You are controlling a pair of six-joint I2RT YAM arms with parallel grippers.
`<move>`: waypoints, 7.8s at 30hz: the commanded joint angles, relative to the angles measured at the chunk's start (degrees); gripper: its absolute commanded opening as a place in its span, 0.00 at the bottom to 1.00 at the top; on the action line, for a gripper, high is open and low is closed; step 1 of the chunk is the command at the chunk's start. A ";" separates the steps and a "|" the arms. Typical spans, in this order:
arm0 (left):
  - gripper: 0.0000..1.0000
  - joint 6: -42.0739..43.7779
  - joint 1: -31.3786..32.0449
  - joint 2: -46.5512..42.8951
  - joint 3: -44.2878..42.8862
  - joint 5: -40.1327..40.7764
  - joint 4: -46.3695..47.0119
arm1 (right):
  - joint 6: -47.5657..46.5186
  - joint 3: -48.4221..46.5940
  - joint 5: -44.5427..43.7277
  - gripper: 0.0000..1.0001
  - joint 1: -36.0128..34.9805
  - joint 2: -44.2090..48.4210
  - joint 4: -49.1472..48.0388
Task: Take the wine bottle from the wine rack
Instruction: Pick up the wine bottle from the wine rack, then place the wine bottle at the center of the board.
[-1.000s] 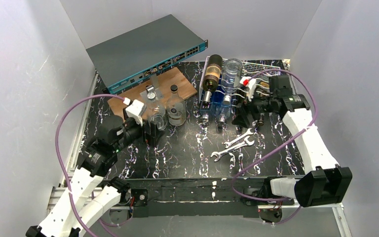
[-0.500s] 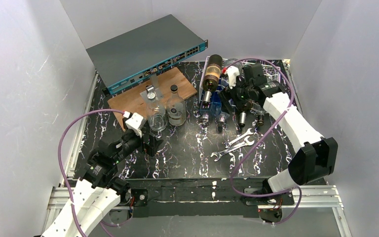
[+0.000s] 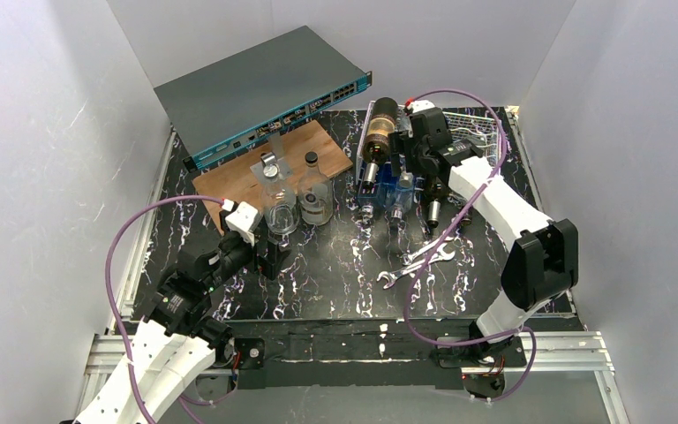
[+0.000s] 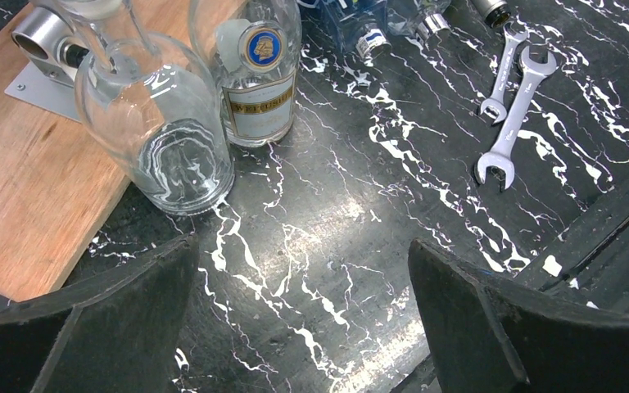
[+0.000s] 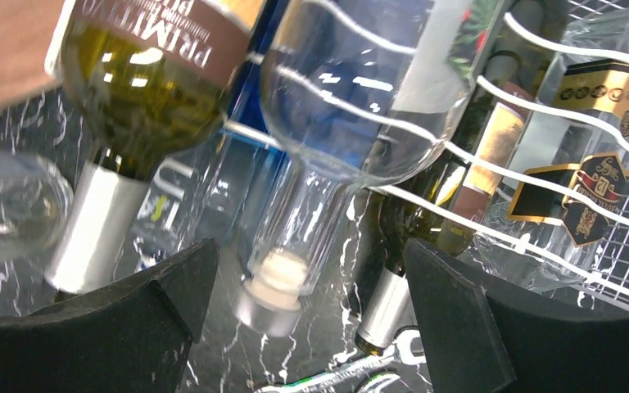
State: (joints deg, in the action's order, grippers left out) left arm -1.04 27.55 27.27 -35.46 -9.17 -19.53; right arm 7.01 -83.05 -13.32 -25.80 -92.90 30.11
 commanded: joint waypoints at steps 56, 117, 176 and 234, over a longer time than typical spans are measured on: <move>0.98 2.53 -0.22 0.68 1.14 0.74 0.02 | 24.00 11.71 -7.64 0.32 0.75 -3.03 -23.24; 0.98 2.42 -0.22 0.74 1.10 -0.58 0.11 | 7.56 21.51 13.79 0.01 14.68 19.65 -29.58; 0.98 2.31 -0.22 2.38 0.89 -3.22 0.09 | -3.54 23.08 53.57 0.01 15.42 31.27 -17.31; 0.99 5.87 13.44 8.46 3.38 -14.24 10.98 | -41.24 22.84 38.64 0.01 -11.05 23.05 10.46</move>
State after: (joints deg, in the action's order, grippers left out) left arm 1.02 35.07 33.76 -32.16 -28.77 -10.26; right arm -30.48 -54.00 24.08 -36.05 -70.17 44.93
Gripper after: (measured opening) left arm 0.992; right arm 0.450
